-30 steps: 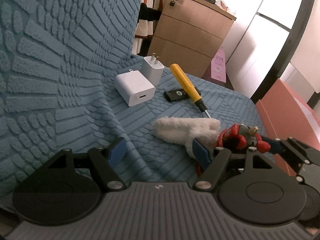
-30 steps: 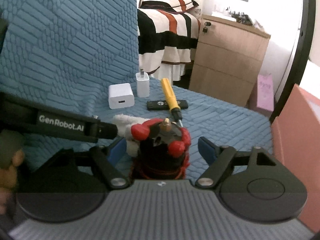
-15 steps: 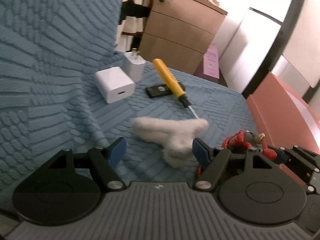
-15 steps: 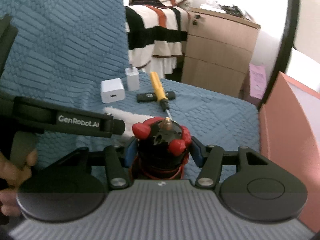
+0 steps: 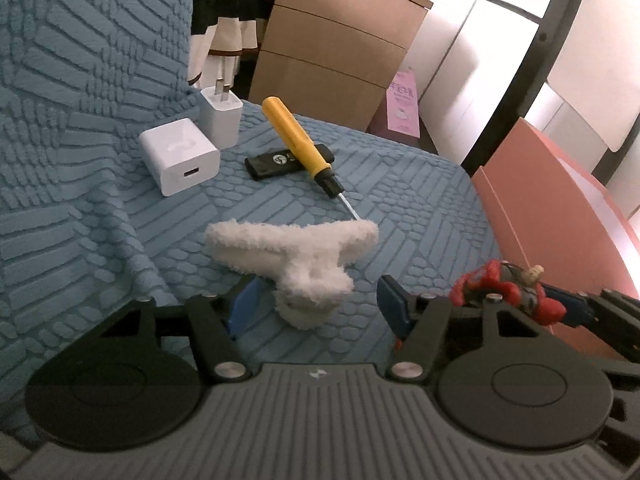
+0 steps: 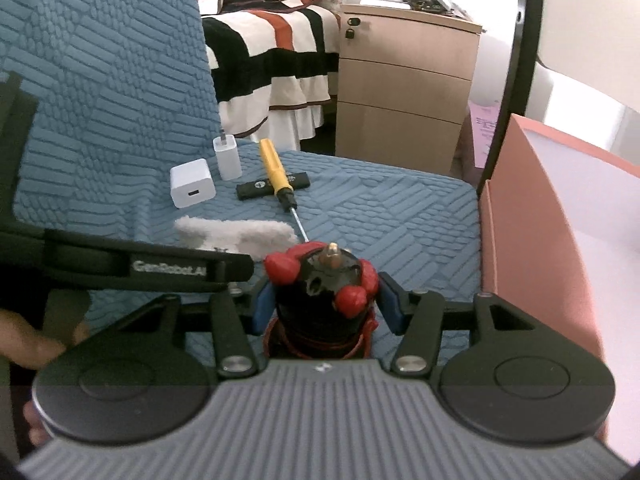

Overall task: Organize rigid objects
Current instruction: 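Grasp the white fluffy cloth with the left gripper while the right holds the figurine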

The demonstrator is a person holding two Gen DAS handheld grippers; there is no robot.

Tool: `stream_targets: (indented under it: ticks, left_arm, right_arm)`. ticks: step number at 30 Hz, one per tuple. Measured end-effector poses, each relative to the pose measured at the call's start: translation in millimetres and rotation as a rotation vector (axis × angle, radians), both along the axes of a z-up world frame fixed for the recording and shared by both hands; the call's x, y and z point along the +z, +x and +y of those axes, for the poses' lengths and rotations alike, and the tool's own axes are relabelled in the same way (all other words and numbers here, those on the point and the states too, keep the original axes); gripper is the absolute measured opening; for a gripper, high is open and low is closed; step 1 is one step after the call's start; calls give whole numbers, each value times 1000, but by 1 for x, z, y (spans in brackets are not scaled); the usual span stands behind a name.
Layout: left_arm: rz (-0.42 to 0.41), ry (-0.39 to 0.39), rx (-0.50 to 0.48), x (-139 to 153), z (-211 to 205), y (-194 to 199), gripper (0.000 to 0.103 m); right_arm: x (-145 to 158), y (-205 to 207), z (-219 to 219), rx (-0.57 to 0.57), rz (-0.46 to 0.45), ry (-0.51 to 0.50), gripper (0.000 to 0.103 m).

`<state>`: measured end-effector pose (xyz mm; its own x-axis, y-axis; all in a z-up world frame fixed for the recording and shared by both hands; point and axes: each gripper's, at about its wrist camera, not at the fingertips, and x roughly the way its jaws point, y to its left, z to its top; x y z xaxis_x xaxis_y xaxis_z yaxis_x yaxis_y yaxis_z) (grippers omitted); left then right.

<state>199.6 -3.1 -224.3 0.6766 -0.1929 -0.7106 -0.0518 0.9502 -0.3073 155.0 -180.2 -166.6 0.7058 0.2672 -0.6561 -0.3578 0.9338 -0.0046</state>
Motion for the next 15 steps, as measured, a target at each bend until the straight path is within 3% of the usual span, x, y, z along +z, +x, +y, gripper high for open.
stream_targets:
  ticks: [6, 10, 13, 15]
  left_arm:
    - [14, 13, 7, -3, -2, 8, 69]
    - [26, 26, 14, -6, -3, 13, 64]
    - [43, 108, 18, -8, -9, 20, 55]
    - [43, 108, 32, -9, -7, 23, 51]
  right_arm:
    - [4, -6, -9, -35, 24, -11, 57]
    - [5, -8, -13, -44, 25, -10, 57]
    - [0, -5, -12, -63, 40, -3, 57]
    - [-3, -3, -11, -79, 43, -1, 56]
